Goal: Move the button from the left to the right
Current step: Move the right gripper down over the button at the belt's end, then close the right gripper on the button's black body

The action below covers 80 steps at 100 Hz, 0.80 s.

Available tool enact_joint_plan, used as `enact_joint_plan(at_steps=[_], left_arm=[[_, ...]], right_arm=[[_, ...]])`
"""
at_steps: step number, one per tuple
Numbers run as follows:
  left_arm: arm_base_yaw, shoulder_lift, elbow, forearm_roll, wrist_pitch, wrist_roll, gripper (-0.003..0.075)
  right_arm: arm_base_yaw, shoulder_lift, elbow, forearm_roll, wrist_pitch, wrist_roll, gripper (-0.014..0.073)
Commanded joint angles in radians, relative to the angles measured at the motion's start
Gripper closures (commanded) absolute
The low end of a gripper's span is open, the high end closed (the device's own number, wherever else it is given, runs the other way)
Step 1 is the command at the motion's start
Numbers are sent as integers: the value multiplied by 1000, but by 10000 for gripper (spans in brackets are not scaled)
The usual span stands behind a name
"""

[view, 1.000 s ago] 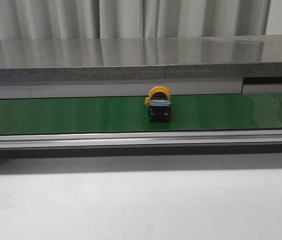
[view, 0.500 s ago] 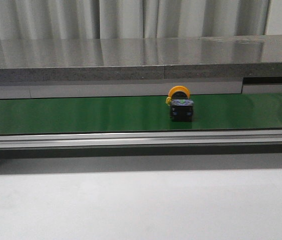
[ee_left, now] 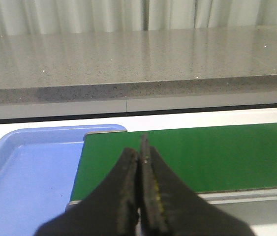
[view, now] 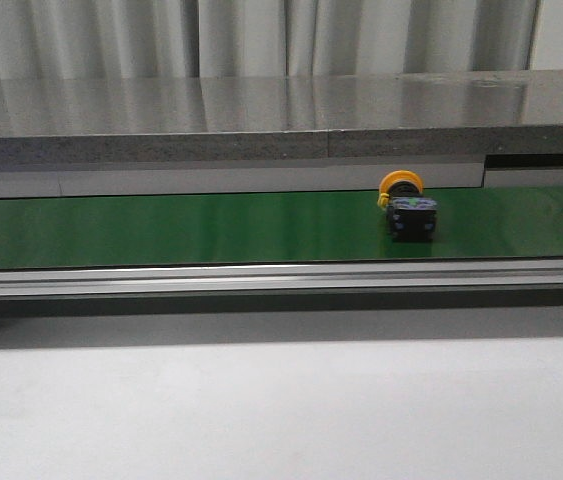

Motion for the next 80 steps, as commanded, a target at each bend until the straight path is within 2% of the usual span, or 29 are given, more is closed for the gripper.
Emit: enact_joint_plan(at_steps=[1,22,60,80], left_arm=[[-7,7,-29,-12,-66,-1,741],[-7,7,-29,-12,-66,-1,741],[-7,7,-29,-12,-66,-1,741],[-7,7,-29,-12,-66,-1,741]], right_arm=[[3,47,-73,45,-60,-75,-42],[3,197,-164,67,-92,-164,-42],[3,448,-271,63,-176,-205,-42],[1,533,-277,12,-268,-205,-42]])
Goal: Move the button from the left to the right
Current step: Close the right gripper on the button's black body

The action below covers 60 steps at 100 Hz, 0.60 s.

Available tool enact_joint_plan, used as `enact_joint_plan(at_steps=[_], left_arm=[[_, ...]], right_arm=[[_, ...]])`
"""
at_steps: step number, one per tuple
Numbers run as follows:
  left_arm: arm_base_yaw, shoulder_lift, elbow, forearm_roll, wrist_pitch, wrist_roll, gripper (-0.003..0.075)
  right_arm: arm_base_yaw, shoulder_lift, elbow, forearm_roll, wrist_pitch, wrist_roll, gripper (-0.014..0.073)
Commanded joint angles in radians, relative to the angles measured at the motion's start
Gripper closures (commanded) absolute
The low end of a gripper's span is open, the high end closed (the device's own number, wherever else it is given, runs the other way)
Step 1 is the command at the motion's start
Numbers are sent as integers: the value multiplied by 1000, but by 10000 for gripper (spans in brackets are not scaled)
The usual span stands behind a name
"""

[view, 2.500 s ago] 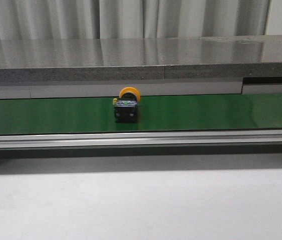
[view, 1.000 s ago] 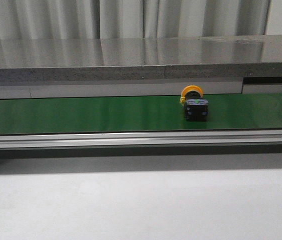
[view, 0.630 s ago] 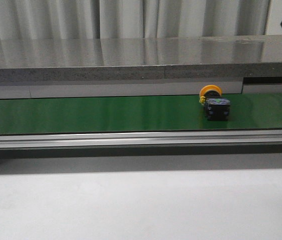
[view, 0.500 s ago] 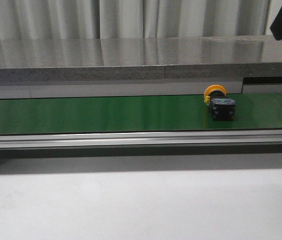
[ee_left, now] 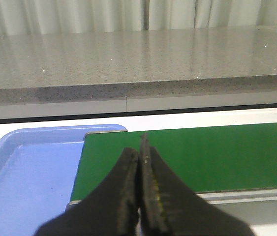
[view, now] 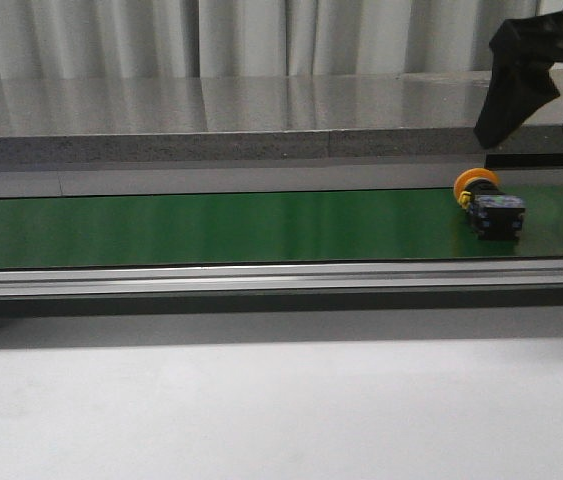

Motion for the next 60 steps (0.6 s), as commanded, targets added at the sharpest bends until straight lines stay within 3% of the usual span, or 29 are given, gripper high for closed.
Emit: enact_joint_plan(at_steps=[1,48,55,60], left_arm=[[-7,7,-29,-12,-66,-1,741],[-7,7,-29,-12,-66,-1,741],[-7,7,-29,-12,-66,-1,741],[-7,7,-29,-12,-66,-1,741]], right_arm=[[1,1,-35,-22,-94,-16,-42],[-44,137,-35,-58,-92,-15,-31],[-44,137,-35,-58,-82,-15,39],[-44,137,-35,-58,-77,-15,139]])
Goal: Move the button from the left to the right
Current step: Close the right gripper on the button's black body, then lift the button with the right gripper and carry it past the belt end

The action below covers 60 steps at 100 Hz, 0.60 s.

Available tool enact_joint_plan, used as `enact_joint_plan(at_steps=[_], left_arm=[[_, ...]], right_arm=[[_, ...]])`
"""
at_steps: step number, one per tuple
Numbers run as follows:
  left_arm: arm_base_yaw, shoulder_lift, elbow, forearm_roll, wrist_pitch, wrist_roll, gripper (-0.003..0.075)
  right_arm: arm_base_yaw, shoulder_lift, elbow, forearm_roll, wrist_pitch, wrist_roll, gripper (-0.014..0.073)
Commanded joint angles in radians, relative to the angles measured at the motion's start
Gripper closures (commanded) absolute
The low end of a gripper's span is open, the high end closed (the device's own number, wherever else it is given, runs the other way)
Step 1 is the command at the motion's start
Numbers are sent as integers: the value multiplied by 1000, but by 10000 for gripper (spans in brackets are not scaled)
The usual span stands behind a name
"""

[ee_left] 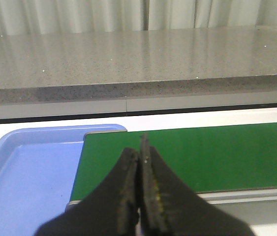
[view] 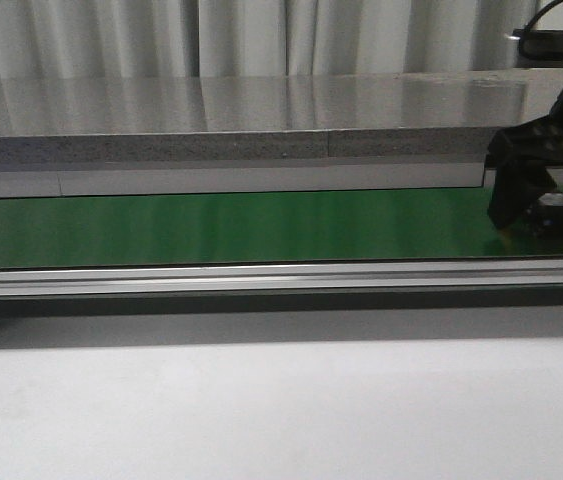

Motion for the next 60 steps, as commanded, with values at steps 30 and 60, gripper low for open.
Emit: enact_joint_plan(at_steps=[30,60], left_arm=[[-7,7,-29,-12,-66,-1,741],[-7,7,-29,-12,-66,-1,741]], right_arm=[[-5,-51,-48,-6,38,-6,445],[-75,-92,-208,-93,148,-6,442]])
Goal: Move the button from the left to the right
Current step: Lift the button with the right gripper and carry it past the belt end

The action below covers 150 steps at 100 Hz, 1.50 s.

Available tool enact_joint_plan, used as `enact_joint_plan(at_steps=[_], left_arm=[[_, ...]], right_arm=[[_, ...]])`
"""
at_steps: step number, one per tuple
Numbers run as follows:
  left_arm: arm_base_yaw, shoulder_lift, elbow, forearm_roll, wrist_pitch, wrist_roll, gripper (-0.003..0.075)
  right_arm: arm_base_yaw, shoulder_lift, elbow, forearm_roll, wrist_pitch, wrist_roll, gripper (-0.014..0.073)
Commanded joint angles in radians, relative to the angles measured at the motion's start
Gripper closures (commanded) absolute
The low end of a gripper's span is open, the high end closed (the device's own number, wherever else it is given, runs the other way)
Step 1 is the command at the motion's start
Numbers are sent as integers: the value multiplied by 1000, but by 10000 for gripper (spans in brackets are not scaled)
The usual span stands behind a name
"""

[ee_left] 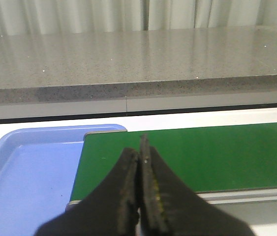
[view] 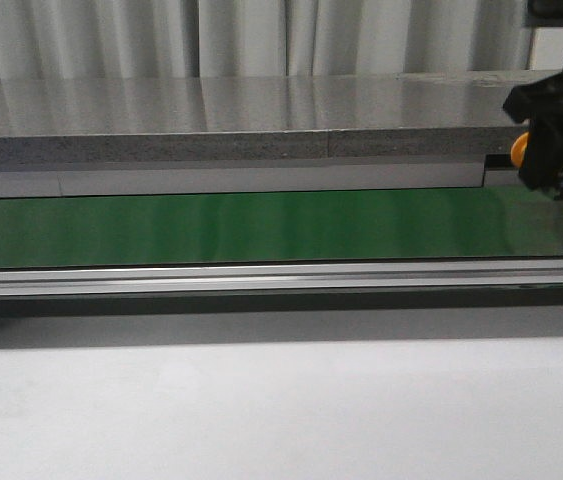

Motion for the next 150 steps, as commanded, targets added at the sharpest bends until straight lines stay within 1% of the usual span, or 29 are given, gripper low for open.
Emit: enact_joint_plan(at_steps=[1,18,28,43,64,79,109,140,147,150], left_arm=[[-7,7,-29,-12,-66,-1,741],[-7,7,-29,-12,-66,-1,741],[-7,7,-29,-12,-66,-1,741],[-7,7,-29,-12,-66,-1,741],[-7,7,-29,-12,-66,-1,741],[-7,7,-29,-12,-66,-1,741],[-7,7,-29,-12,-66,-1,741],[-7,7,-29,-12,-66,-1,741],[-7,7,-29,-12,-66,-1,741],[-7,7,-29,-12,-66,-1,741]], right_arm=[[-47,-57,-83,-33,3,-6,442],[-157,-55,-156,-88,21,-7,442],[-230,-54,-160,-112,9,-7,442],[-334,-34,-160,-114,-12,-7,442],[-424,33,-160,-116,-50,-8,442],[-449,102,-160,-116,-52,-15,442],[-449,221,-160,-116,-37,-16,442],[-449,246,-160,-110,-38,-16,437],[-449,246,-160,-98,-39,-16,393],[-449,246,-160,-93,-39,-16,352]])
